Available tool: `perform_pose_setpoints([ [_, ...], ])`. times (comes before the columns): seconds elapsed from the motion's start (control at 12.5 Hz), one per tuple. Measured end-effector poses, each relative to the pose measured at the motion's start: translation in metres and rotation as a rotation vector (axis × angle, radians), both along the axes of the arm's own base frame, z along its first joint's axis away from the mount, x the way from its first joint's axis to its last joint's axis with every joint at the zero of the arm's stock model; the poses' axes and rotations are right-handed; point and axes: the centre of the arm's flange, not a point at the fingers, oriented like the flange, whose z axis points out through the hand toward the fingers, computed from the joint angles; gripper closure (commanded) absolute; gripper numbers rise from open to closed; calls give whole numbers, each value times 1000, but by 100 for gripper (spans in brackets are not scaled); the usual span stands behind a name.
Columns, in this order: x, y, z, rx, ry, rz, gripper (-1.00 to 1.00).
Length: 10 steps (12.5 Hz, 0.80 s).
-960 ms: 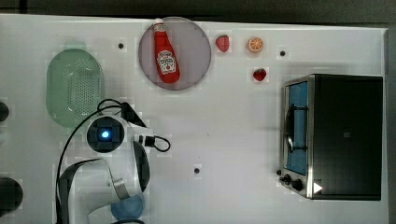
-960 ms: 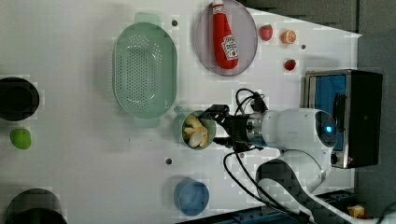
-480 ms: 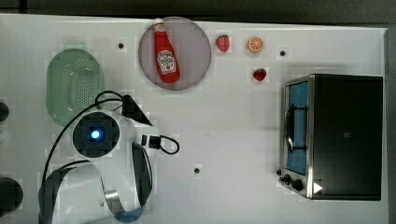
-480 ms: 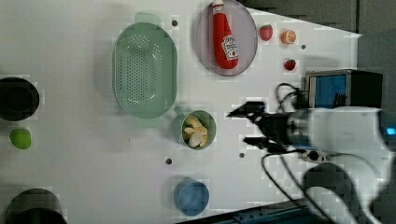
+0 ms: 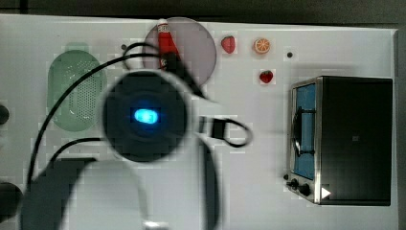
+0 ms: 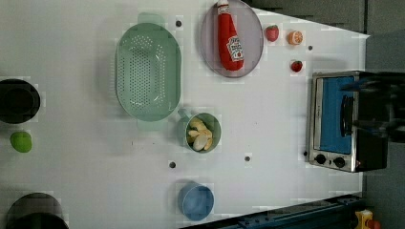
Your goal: Pick Banana and place it in mug.
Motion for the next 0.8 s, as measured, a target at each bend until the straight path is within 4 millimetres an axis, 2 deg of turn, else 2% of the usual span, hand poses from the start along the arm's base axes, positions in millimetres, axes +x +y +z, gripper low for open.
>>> perform_pose_setpoints([
  [0.16,-3,-64,38,-34,-5,-72,-100],
  [0.32,-13,-114,58,-85,15,-134,-100],
  [0.4,-16,-127,58,-92,21,-147,-100],
  [0.56,-15,-130,54,-86,32,-147,-100],
  [0.8,-10,-119,39,-113,71,-98,-100],
])
